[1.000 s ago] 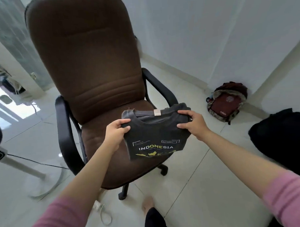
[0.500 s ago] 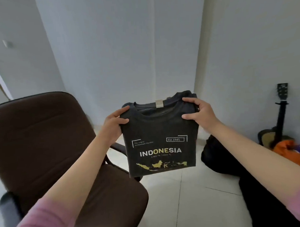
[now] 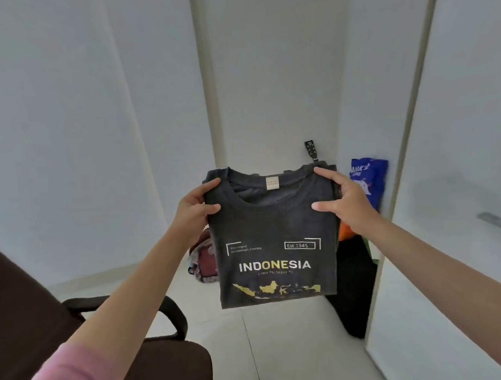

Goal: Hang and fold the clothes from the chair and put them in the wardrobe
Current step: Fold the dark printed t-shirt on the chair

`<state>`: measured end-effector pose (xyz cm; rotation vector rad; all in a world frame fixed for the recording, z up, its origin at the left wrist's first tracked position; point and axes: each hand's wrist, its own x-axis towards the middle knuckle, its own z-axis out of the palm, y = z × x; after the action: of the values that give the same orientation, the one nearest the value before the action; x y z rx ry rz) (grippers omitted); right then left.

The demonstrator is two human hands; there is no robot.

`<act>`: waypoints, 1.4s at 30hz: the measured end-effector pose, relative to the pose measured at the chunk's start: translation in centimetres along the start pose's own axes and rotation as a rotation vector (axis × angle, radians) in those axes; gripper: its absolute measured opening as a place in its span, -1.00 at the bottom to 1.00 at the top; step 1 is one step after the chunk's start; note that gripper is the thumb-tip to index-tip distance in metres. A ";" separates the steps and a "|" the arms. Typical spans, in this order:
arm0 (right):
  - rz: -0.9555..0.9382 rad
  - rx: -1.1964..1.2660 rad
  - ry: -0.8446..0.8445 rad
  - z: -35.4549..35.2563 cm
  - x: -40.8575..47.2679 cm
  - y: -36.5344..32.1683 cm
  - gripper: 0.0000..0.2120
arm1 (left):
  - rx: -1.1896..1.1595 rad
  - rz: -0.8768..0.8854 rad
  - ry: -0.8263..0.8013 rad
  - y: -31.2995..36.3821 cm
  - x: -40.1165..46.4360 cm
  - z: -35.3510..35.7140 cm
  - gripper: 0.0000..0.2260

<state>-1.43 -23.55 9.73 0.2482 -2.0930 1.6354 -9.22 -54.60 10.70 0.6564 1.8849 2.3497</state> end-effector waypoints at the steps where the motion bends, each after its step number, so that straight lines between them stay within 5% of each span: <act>1: 0.005 -0.032 0.036 -1.3 -1.2 -0.5 -0.33 | -0.011 0.010 -0.029 -0.2 0.1 1.4 -0.55; 13: 0.037 -0.305 0.478 -17.3 -19.7 -9.2 -0.38 | -0.126 -0.020 -0.407 -1.3 -4.0 23.2 -0.57; 29: 0.160 -0.827 1.024 -33.0 -55.2 -28.1 -0.34 | -0.174 0.092 -0.913 4.3 -27.7 54.6 -0.60; 42: 0.097 -1.111 1.294 -44.0 -63.3 -42.5 -0.37 | -0.257 0.405 -1.071 13.1 -34.2 74.6 -0.55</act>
<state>82.59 -2.27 24.96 -0.9908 -1.5315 0.1824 51.52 0.17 25.31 1.8741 1.0015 1.6834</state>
